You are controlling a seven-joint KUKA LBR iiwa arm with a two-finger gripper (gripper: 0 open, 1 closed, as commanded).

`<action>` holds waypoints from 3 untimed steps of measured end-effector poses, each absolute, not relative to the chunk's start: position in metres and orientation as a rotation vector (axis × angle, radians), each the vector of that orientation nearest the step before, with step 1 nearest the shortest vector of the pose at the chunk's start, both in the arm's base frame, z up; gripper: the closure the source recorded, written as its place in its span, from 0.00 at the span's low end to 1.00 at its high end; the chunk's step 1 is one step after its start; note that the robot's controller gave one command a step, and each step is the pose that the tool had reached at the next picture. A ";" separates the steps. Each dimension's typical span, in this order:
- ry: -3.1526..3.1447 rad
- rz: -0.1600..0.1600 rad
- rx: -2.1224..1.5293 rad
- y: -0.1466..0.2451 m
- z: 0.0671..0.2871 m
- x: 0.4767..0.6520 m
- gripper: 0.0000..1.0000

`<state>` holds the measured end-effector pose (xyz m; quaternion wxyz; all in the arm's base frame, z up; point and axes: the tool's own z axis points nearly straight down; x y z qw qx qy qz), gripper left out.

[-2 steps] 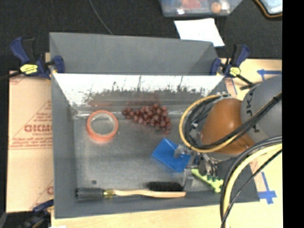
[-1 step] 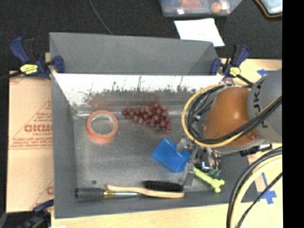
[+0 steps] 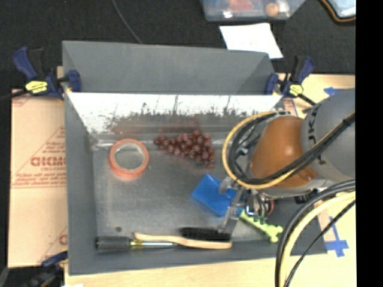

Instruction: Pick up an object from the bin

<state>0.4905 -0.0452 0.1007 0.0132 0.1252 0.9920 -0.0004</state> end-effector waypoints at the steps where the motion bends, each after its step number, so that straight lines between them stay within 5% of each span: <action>1: 3.007 0.003 0.829 -0.042 0.070 0.515 0.00; 2: 3.045 0.001 0.604 -0.029 0.072 0.474 1.00; 3: 3.046 0.001 0.603 -0.029 0.072 0.474 1.00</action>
Offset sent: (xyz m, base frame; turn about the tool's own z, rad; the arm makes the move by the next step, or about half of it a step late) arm -0.0195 0.0171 -0.0307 0.1400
